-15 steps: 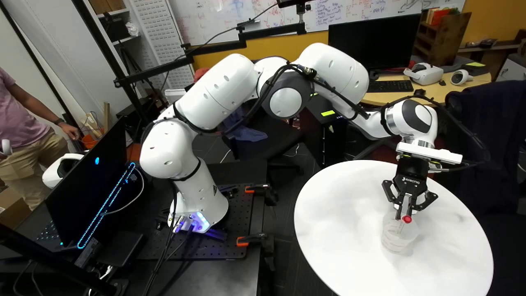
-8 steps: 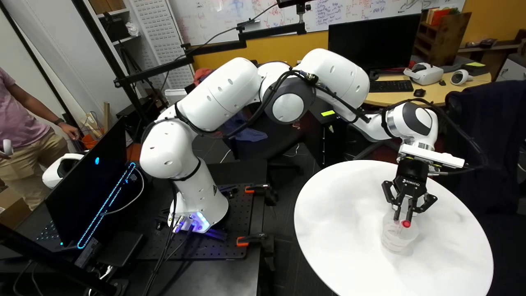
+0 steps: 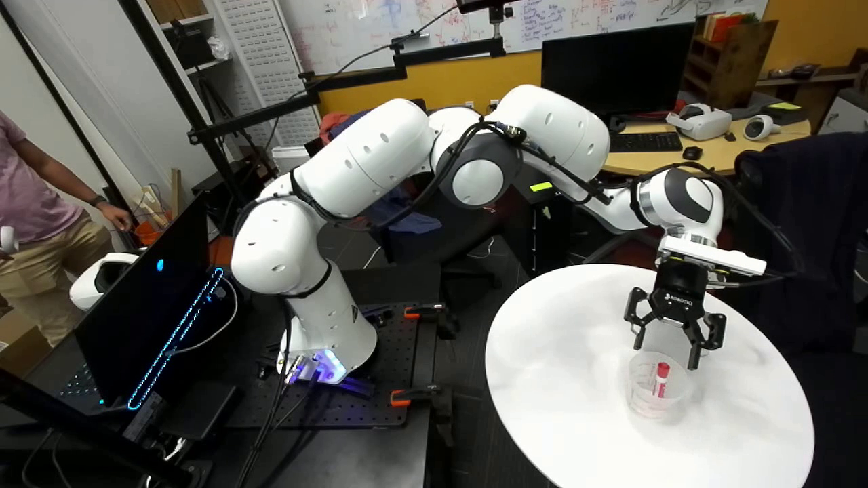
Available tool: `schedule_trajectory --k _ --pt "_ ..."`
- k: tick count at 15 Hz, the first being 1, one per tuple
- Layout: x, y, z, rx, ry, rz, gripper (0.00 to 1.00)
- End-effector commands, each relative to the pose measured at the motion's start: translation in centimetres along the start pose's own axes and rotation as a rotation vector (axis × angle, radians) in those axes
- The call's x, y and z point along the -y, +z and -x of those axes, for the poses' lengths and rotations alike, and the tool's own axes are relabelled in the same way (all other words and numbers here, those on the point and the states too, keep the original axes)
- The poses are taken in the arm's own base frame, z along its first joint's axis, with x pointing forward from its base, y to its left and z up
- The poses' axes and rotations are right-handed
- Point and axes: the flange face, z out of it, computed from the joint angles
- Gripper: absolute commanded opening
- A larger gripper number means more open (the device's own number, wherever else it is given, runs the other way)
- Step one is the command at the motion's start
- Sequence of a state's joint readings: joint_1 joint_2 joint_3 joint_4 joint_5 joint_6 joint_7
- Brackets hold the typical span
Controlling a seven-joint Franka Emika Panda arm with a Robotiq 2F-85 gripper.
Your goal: Get the marker from the table and place it in the colorless cup
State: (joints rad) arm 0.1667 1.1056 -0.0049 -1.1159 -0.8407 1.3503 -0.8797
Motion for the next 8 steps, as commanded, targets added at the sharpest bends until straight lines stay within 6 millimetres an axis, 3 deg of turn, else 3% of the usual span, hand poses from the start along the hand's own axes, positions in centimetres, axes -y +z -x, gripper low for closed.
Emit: schedule_trajectory --k 1,8 --pt "0.0 -0.9 1.1 0.041 0.025 -0.007 1.0" --pt "0.0 -1.9 4.1 0.038 0.183 -0.001 1.0"
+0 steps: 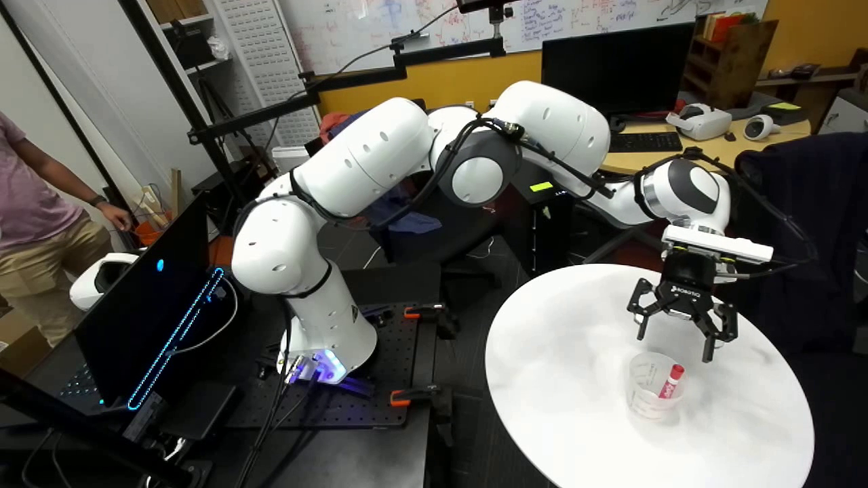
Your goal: Get the marker from the table and place it in the colorless cup
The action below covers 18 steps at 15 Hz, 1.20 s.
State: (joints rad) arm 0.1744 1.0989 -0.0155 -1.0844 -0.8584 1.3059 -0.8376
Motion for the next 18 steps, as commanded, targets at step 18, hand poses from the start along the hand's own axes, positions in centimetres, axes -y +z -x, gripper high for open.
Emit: schedule_trajectory --k 18 --pt "-0.9 -6.7 5.7 -0.347 0.617 0.01 1.0"
